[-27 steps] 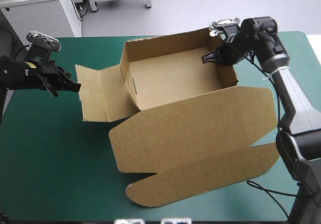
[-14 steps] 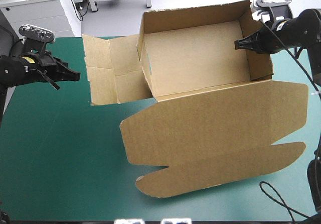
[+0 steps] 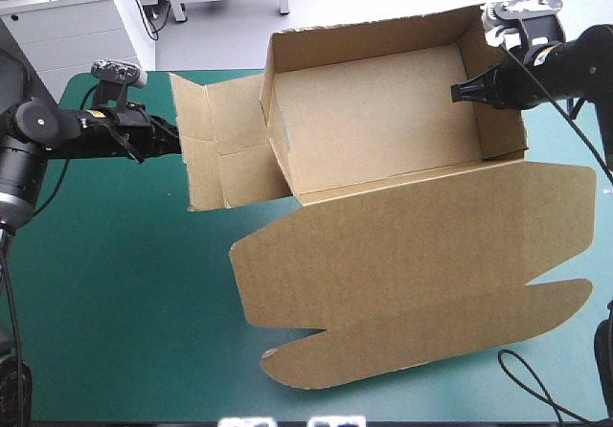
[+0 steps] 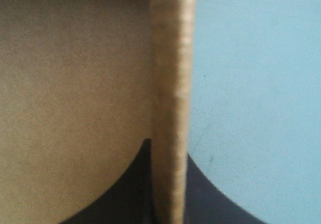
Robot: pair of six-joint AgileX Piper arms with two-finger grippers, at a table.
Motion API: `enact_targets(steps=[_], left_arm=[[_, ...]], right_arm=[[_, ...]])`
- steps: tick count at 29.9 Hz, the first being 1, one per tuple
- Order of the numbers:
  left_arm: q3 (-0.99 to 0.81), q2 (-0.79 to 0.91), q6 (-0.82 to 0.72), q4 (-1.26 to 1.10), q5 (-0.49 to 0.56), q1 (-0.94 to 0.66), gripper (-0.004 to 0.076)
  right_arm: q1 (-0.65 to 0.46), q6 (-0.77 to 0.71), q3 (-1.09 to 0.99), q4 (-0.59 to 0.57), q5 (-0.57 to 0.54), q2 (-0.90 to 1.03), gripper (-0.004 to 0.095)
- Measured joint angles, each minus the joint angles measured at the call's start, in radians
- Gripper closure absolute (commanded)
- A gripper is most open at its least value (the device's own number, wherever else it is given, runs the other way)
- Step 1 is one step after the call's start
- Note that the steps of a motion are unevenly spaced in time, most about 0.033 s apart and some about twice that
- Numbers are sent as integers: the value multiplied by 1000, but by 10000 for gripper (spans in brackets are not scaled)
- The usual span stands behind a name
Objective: Fold the box
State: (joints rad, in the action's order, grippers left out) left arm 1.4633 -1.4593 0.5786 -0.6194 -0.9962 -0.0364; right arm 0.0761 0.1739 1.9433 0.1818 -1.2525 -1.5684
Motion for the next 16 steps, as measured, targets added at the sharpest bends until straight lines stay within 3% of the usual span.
enact_targets(steps=[6, 16], left_arm=[[-44, -40, 104, -208, -11, 0, 731], [-44, -61, 250, -520, -150, 0, 731]], right_arm=[[0, -3, 0, 6, 2, 0, 927], [-1, -3, 0, 8, 21, 0, 927]])
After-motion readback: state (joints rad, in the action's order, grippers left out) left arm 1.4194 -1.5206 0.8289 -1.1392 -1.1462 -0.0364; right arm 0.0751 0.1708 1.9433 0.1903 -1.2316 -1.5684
